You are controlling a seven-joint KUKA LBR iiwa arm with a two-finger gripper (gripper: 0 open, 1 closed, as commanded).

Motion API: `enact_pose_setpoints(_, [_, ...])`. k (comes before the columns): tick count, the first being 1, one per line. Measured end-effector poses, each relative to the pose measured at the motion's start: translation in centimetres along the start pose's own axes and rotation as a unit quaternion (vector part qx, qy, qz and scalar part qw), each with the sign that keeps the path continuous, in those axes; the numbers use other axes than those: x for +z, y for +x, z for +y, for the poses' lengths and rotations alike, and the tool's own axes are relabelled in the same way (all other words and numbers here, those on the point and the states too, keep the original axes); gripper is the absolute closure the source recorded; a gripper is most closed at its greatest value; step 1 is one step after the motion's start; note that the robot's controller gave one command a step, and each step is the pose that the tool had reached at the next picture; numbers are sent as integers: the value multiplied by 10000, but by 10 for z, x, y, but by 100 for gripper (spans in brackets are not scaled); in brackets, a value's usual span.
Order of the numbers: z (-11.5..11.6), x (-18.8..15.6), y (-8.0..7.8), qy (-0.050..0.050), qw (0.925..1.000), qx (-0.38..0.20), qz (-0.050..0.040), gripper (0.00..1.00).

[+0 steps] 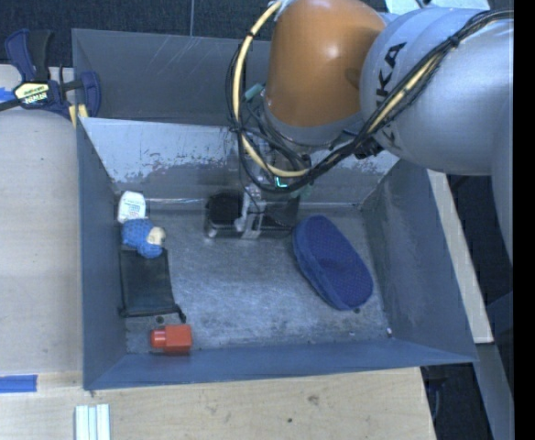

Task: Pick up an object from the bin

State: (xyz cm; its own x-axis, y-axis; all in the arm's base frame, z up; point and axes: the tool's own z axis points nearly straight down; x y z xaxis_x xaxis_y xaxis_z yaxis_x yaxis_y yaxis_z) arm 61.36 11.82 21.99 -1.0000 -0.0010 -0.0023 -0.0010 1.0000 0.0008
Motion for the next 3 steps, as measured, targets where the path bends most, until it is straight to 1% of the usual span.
enact_pose_setpoints(1, [-60,77,15,21,9873,1591,30,0])
enact_pose_setpoints(2, [-53,140,-5,5,9764,2160,-62,0])
enact_pose_setpoints(3, [-53,136,-6,2,9764,2160,-65,100])
